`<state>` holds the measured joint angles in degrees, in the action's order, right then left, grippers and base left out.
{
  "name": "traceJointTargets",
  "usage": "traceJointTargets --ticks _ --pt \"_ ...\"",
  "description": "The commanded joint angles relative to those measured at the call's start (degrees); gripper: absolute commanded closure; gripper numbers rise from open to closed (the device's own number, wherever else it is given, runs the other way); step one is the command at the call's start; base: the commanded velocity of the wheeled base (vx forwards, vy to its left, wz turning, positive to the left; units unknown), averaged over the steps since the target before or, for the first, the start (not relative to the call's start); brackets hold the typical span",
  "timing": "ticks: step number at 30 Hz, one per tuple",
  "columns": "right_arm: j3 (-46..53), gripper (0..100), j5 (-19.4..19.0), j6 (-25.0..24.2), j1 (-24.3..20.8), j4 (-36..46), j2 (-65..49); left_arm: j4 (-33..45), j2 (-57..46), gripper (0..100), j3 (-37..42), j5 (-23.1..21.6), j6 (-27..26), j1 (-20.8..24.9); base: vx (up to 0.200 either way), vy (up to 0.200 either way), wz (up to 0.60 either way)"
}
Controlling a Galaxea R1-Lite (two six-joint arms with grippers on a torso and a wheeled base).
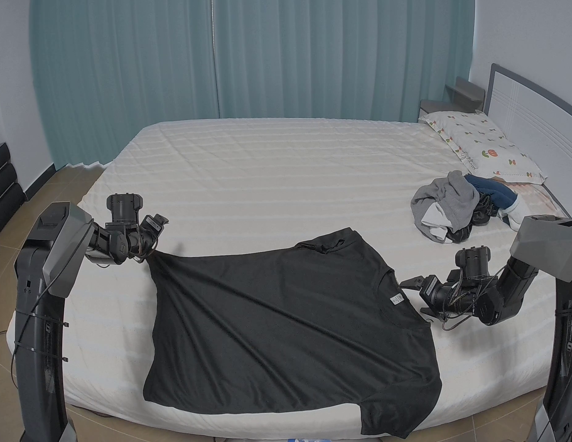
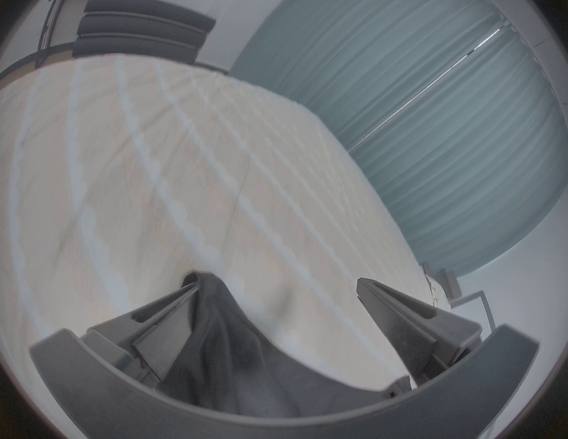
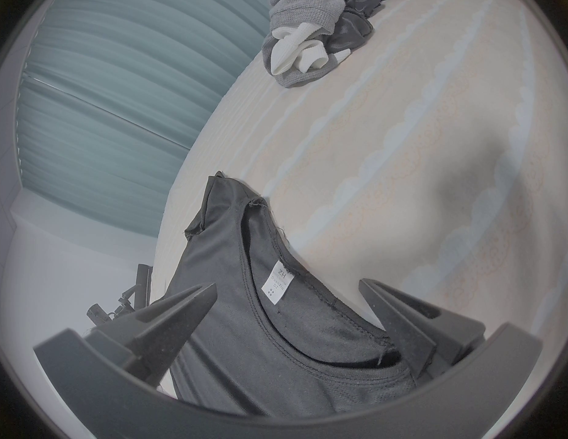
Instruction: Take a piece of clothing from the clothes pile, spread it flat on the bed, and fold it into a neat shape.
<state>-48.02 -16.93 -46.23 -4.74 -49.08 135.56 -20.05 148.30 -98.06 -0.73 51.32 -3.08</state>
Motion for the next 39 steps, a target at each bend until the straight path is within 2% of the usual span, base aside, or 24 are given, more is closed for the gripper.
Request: traceJointTargets --ticks 1,4,6,10,15,18,24,29,30,32,34,35,36,37,39 --pt "0.1 0 0.0 0.0 0.0 -0.1 0.1 2.7 -1.3 0 1.0 -3.8 1.1 -0.6 0.0 0.0 0.0" --pt "0.1 0 0.0 0.0 0.0 -0.1 0.1 3.2 -3.1 0 1.1 -7.1 5.4 -1.8 0.0 0.0 0.0" --pt "0.1 0 0.0 0.0 -0.1 -0.1 0.1 4.2 -4.4 0 1.2 -11.0 7.8 -2.5 0.0 0.0 0.0" --pt "0.2 0 0.0 0.0 0.0 -0.1 0.1 8.5 -5.9 0 0.9 -16.0 8.9 -4.2 0.0 0.0 0.0" --pt "0.4 0 0.0 0.1 0.0 -0.1 0.1 12.7 -6.0 0 0.8 -16.1 6.4 -5.4 0.0 0.0 0.0" --pt "0.4 0 0.0 0.1 0.0 -0.1 0.1 15.9 -6.1 0 0.9 -15.4 1.7 -6.1 0.0 0.0 0.0" --pt "-0.8 0 0.0 0.0 0.0 -0.1 0.2 16.5 -8.3 0 1.7 -15.1 2.4 -6.8 0.0 0.0 0.0" --pt "-4.5 0 0.5 -0.1 -0.3 0.1 2.0 14.5 -13.7 0 11.6 -16.3 3.3 -6.8 0.0 0.0 0.0" --pt "-4.5 0 0.5 -0.1 -0.3 0.1 2.0 14.5 -13.7 0 11.6 -16.3 3.3 -6.8 0.0 0.0 0.0" --pt "-7.4 0 2.5 0.1 -1.8 0.7 3.2 11.0 -16.8 0 18.7 -16.2 3.2 -6.8 0.0 0.0 0.0" --pt "-7.5 0 2.8 0.2 -1.8 0.7 3.2 10.7 -17.0 0 19.2 -16.1 3.2 -6.8 0.0 0.0 0.0" --pt "-8.1 0 5.3 0.9 -2.3 0.9 3.7 5.9 -20.9 0 28.1 -16.3 3.3 -6.2 0.0 0.0 0.0" --pt "-8.1 0 5.3 1.0 -2.3 0.9 3.7 5.4 -21.5 0 29.1 -16.3 3.3 -6.1 0.0 0.0 0.0" --pt "-7.8 0 5.3 1.7 -2.5 0.8 4.2 1.8 -23.8 0 35.1 -16.3 3.3 -5.4 0.0 0.0 0.0" --pt "-7.9 0 5.3 2.3 -2.6 0.8 4.4 -2.0 -25.8 0 41.3 -16.0 3.2 -4.2 0.0 0.0 0.0"
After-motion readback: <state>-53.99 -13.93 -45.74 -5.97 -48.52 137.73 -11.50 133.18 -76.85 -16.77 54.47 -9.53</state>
